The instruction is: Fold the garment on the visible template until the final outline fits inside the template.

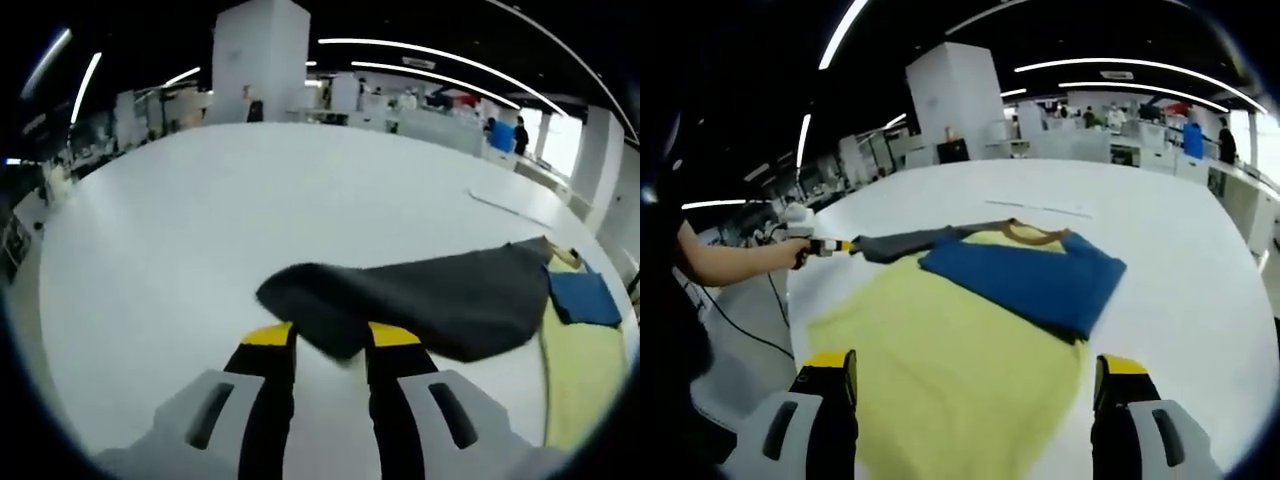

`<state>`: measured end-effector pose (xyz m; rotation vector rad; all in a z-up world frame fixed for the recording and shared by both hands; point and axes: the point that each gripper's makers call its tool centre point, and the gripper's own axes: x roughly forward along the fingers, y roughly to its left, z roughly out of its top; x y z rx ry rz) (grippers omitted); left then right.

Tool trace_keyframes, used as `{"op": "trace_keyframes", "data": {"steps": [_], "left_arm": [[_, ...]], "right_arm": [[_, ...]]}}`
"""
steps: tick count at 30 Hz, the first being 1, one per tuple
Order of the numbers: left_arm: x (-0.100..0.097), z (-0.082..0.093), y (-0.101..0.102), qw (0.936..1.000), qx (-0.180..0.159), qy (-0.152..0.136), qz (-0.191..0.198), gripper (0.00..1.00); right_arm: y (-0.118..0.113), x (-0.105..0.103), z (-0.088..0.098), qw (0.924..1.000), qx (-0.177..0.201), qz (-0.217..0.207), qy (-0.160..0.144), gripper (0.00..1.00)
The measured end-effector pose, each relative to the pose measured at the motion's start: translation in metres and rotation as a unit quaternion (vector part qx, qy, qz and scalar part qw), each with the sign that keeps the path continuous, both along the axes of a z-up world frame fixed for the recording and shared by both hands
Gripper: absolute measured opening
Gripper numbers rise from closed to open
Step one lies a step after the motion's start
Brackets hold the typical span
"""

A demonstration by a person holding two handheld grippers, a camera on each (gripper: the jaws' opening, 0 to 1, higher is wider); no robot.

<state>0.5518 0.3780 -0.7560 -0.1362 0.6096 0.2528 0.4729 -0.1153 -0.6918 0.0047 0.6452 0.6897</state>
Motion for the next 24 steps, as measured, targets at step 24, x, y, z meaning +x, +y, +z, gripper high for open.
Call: {"op": "trace_keyframes", "data": {"steps": [24], "left_arm": [[-0.002, -0.007, 0.009, 0.9985, 0.005, 0.000, 0.055, 0.09]], "right_arm": [[-0.014, -0.002, -0.006, 0.9995, -0.025, -0.021, -0.002, 0.92]]}}
